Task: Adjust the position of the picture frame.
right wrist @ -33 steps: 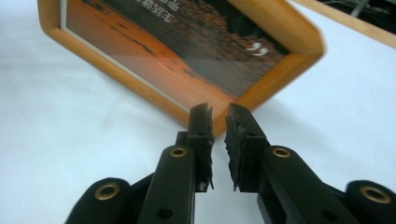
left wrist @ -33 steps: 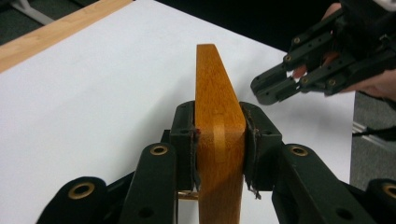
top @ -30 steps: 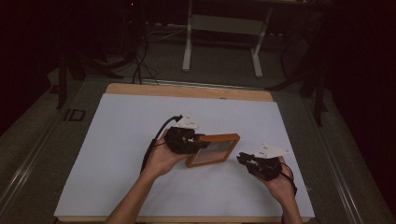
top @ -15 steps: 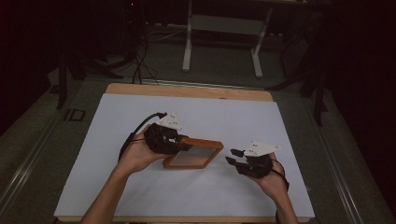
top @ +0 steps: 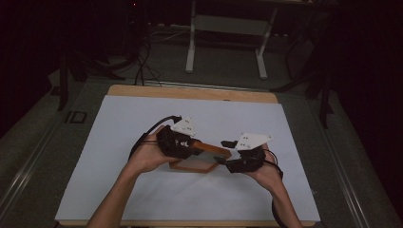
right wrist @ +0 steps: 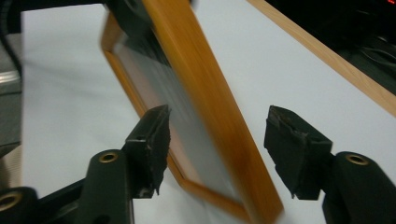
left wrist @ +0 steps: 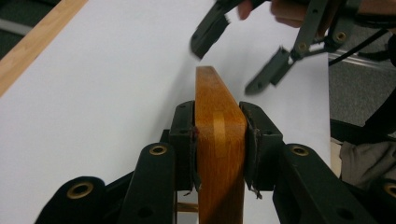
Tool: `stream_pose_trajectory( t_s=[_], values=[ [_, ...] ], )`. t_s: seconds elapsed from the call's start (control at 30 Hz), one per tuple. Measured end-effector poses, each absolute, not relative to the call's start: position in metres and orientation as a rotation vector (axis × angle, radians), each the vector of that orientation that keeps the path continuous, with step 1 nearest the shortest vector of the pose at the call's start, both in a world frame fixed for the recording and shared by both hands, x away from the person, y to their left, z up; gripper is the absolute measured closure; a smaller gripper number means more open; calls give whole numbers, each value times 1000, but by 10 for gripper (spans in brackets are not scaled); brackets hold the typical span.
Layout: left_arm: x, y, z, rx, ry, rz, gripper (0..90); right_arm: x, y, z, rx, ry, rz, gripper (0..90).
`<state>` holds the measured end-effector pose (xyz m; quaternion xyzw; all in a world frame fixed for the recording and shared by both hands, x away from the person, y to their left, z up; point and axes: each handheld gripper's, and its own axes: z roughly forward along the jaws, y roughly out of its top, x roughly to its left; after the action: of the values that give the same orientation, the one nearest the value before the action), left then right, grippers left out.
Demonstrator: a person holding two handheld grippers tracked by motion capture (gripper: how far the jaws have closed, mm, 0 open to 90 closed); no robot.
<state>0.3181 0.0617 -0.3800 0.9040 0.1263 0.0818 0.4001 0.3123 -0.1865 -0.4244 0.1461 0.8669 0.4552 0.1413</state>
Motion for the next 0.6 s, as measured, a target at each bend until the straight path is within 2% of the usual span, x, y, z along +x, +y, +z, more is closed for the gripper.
stream_pose_trajectory(
  t_s=[0.13, 0.33, 0.53, 0.6],
  values=[
    [322, 57, -381, 2266, 288, 208, 686, 318, -174, -417, 324, 2547, 1318, 420],
    [328, 57, -383, 2233, 270, 182, 683, 326, -173, -417, 299, 2554, 1328, 572],
    [329, 55, -384, 2216, 259, 179, 682, 333, -174, -420, 280, 2604, 1292, 564],
    [330, 56, -385, 2208, 267, 181, 669, 333, -175, -420, 256, 2606, 1283, 600]
  ],
)
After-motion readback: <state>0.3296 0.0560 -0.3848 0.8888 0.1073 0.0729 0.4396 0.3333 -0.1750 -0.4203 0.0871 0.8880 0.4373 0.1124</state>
